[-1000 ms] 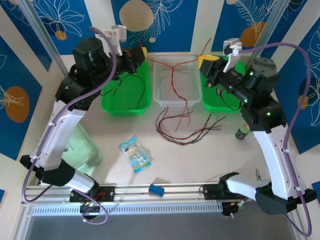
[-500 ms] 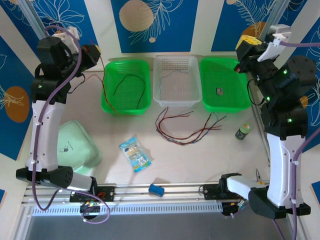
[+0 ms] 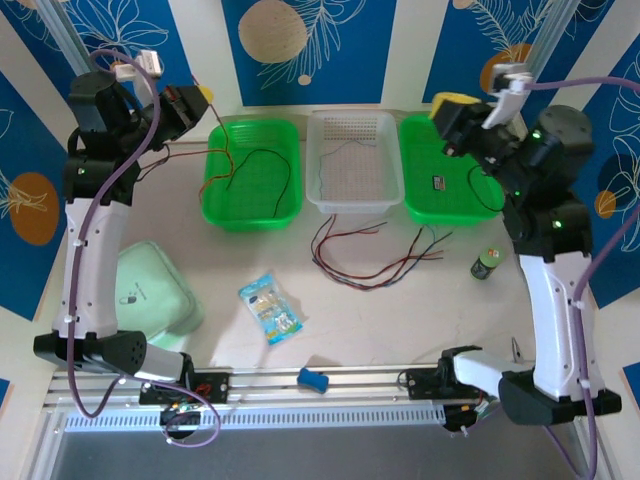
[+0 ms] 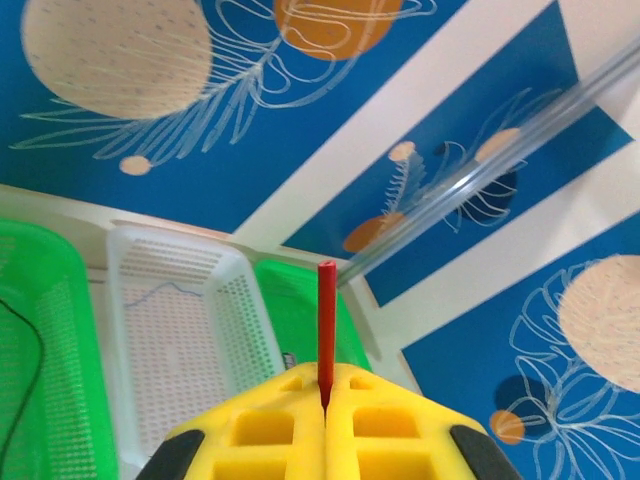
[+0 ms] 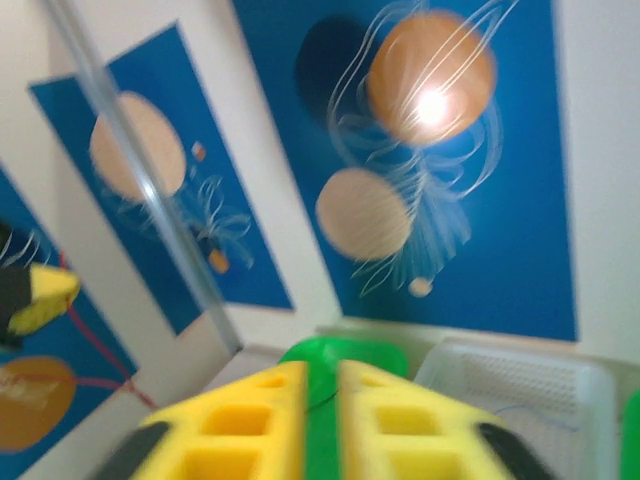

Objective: Untangle the cables

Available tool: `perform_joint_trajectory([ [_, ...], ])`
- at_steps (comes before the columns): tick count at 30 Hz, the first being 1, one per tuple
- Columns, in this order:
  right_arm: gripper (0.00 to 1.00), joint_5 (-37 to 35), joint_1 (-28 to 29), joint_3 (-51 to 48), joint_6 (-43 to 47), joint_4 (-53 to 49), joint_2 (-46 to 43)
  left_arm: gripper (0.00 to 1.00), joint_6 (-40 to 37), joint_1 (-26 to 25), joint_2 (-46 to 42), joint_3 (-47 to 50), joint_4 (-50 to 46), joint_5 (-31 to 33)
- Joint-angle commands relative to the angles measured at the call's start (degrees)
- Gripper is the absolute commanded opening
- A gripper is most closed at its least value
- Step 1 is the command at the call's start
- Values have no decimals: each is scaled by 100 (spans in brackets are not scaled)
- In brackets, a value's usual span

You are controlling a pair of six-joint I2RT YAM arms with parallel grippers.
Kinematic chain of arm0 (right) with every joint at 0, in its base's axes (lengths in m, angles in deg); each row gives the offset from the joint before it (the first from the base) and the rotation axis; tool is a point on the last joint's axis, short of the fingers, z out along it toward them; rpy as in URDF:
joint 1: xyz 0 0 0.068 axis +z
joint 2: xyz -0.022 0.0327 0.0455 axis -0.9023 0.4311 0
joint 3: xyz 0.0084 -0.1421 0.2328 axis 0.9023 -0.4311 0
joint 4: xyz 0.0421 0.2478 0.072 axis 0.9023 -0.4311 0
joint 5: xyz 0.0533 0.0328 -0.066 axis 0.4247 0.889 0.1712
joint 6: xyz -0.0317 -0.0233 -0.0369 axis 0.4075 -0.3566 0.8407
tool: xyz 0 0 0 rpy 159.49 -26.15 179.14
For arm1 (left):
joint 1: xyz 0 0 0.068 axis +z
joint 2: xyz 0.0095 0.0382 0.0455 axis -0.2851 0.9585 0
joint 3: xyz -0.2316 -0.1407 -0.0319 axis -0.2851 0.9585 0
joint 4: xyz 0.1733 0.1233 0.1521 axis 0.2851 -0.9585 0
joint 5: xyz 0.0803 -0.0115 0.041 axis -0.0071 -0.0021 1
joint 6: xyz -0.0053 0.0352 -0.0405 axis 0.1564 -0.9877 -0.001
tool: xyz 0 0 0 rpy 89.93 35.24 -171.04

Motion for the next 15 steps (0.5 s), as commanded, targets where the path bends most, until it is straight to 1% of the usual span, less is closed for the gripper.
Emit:
perform_joint_trajectory([
  [1, 26, 375, 459, -65, 104, -178, 88, 0, 182, -147, -143, -267, 302, -306],
  [3, 29, 424, 791, -131, 294, -191, 143, 0, 233, -247, -224, -215, 385, -193],
  [6, 32, 293, 1437, -407, 961, 27, 136, 0, 308, -399, -313, -171, 485, -82],
  [8, 33, 13, 1857, -707, 1530, 370, 92, 0, 309, -519, -356, -163, 507, 17],
  [9, 33, -13, 2044, -888, 1846, 622, 62, 0, 313, -603, -372, -168, 529, 74],
  [12, 33, 163, 2574, -1499, 2787, 1595, -22, 0, 320, -859, -370, -165, 544, 175],
  [13, 34, 112, 2815, -1691, 3181, 1921, -32, 0, 309, -959, -371, -148, 552, 227],
  [15, 39, -122, 3241, -1885, 3969, 2217, 47, 0, 292, -1166, -386, -90, 584, 371],
])
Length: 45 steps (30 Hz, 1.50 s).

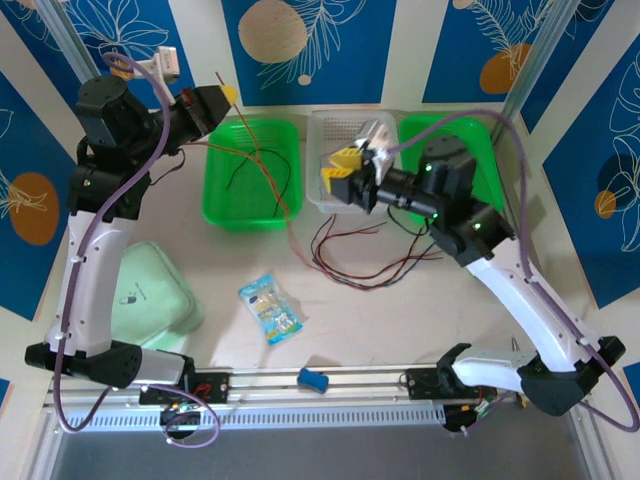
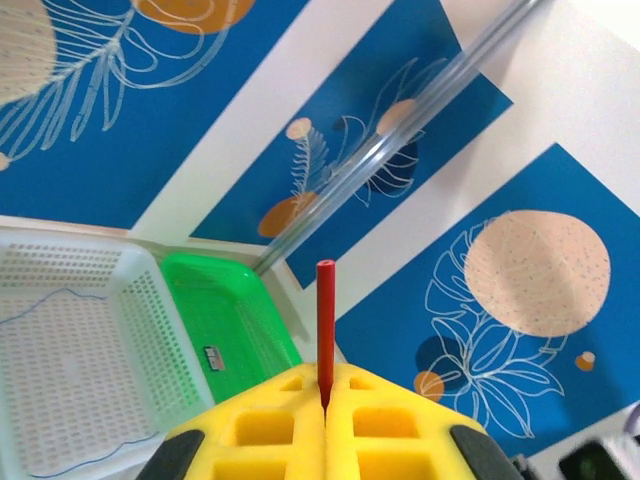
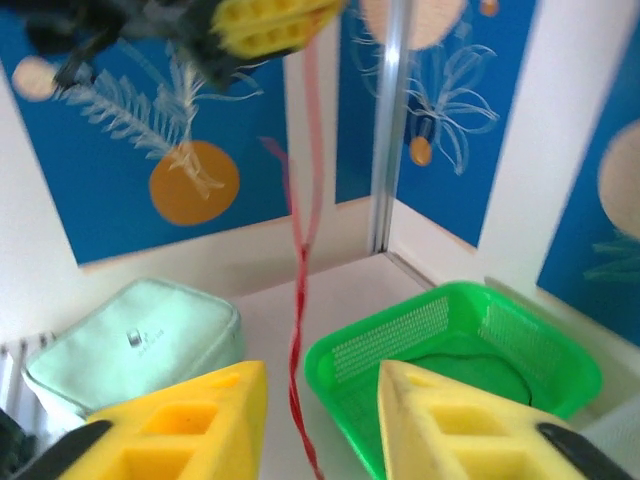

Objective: Untangle the cables

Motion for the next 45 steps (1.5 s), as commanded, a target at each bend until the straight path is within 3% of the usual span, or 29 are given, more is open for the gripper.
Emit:
perform_joint_trajectory([
  [1, 40, -419, 637, -186, 1868, 993, 35, 0, 55, -334, -84, 14, 286, 293],
  [6, 45, -1478, 1595, -224, 3680, 1312, 359, 0, 42, -848, 1, 187, 426, 497],
  [8, 46, -1703, 1777, -293, 4025, 1520, 406, 0, 8, -1012, 69, 162, 449, 507],
  [11, 46, -1594, 1616, -188, 3294, 1512, 288, 0, -19, -1185, 151, 90, 433, 509],
  [14, 47, -1028, 985, -230, 2039, 1602, 39, 0, -53, -1292, 215, 26, 411, 519],
  [16, 46, -854, 702, -178, 1778, 1401, -43, 0, -81, -1346, 245, 2, 388, 570],
  [29, 47, -1647, 1288, -252, 3662, 1279, 63, 0, -140, -1722, 416, -99, 527, 1050],
  [36, 53, -2651, 1595, -56, 4475, 1336, 580, 0, -187, -1964, 463, -123, 497, 1243],
  [45, 55, -2756, 1133, -224, 4118, 1681, 736, 0, -204, -2204, 530, -233, 472, 1287],
])
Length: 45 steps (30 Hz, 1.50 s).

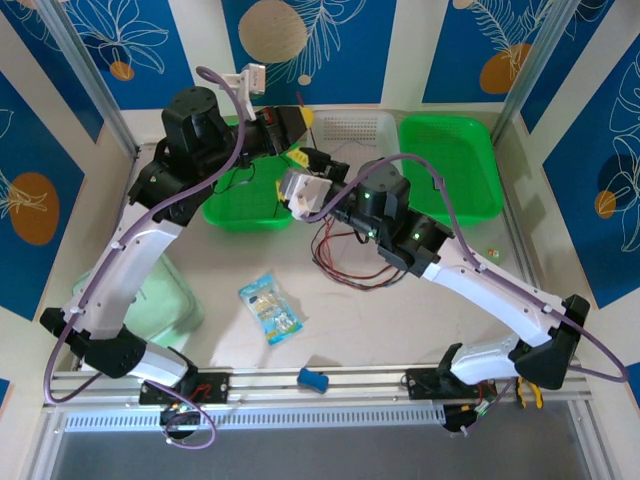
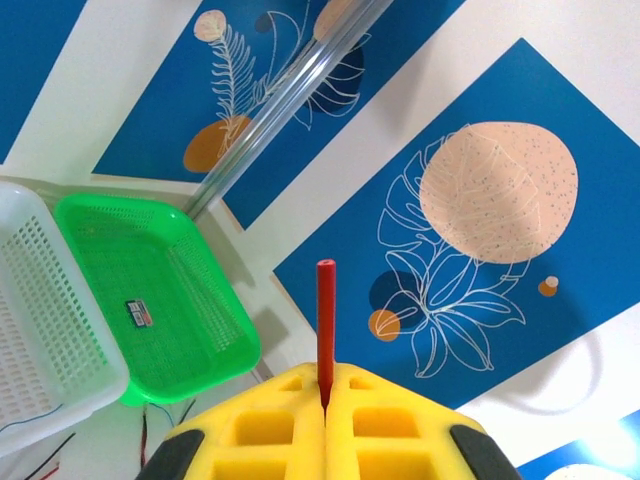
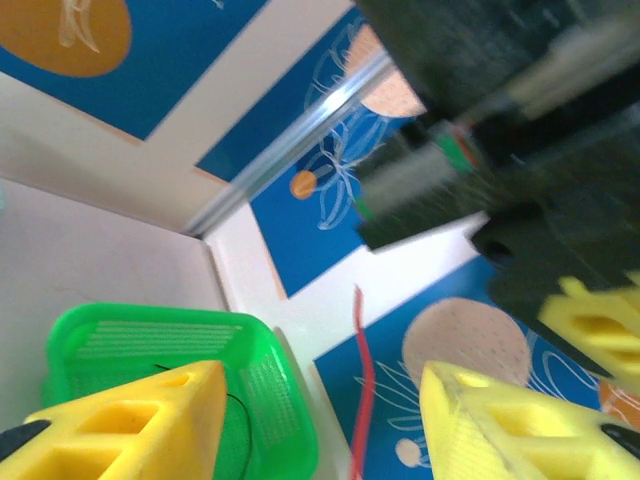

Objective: Untangle the cables

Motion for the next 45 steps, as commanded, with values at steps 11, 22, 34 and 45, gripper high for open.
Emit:
perform_joint_trajectory([
  [11, 54, -654, -492, -44, 274, 233, 231, 0, -169, -206, 43, -393, 62, 114],
  [22, 30, -1238, -132, -492, 2423, 1473, 518, 0, -213, -277, 105, -536, -15, 156],
  [34, 0, -783, 337, -1687, 3456, 2957, -178, 0, -539, -269, 226, -848, -466, 466],
  [45, 36, -1290, 572, -1921, 3995, 3649, -148, 0, -510, -279, 272, -867, -448, 536],
])
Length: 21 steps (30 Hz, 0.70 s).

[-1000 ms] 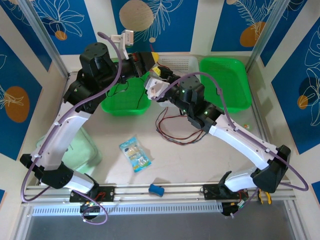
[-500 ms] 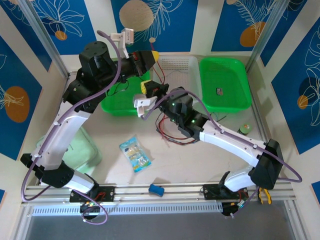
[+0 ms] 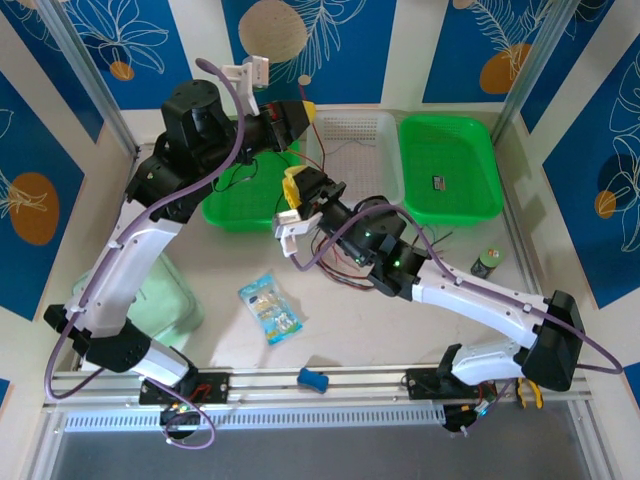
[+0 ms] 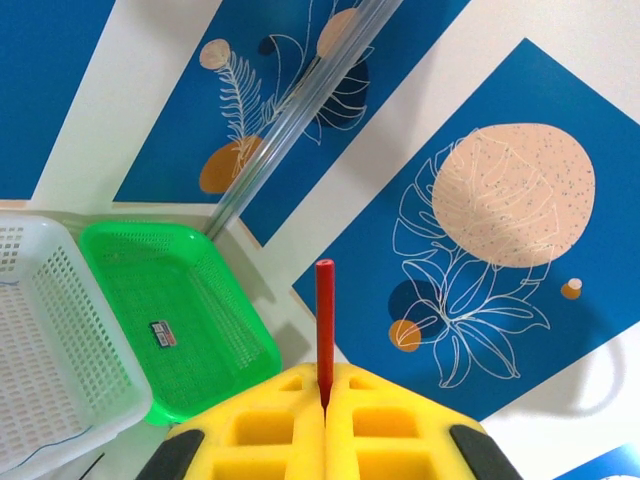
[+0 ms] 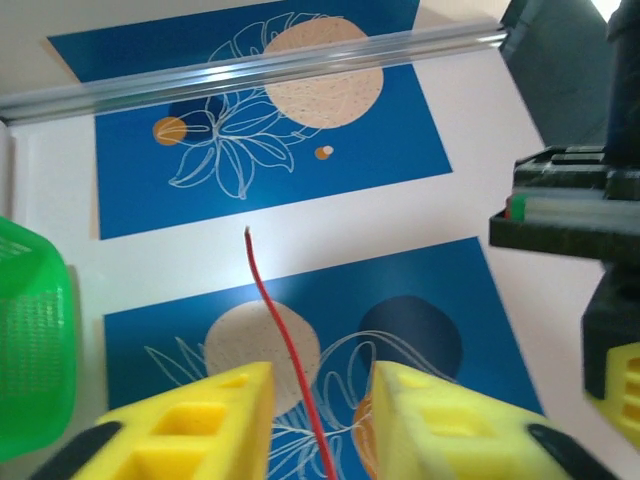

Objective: Untangle the cables

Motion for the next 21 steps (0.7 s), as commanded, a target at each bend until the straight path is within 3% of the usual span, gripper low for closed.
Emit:
perform_joint_trajectory([
  [1, 37, -301, 34, -78, 368, 776, 58, 0, -74, -64, 41, -175, 51, 59],
  [10, 41, -887, -234, 409, 470, 1110, 520, 0, -176, -150, -12, -149, 31, 237],
  [21, 40, -1726, -583, 1097, 61, 344, 942, 0, -352, -379, 1, -150, -11, 497],
])
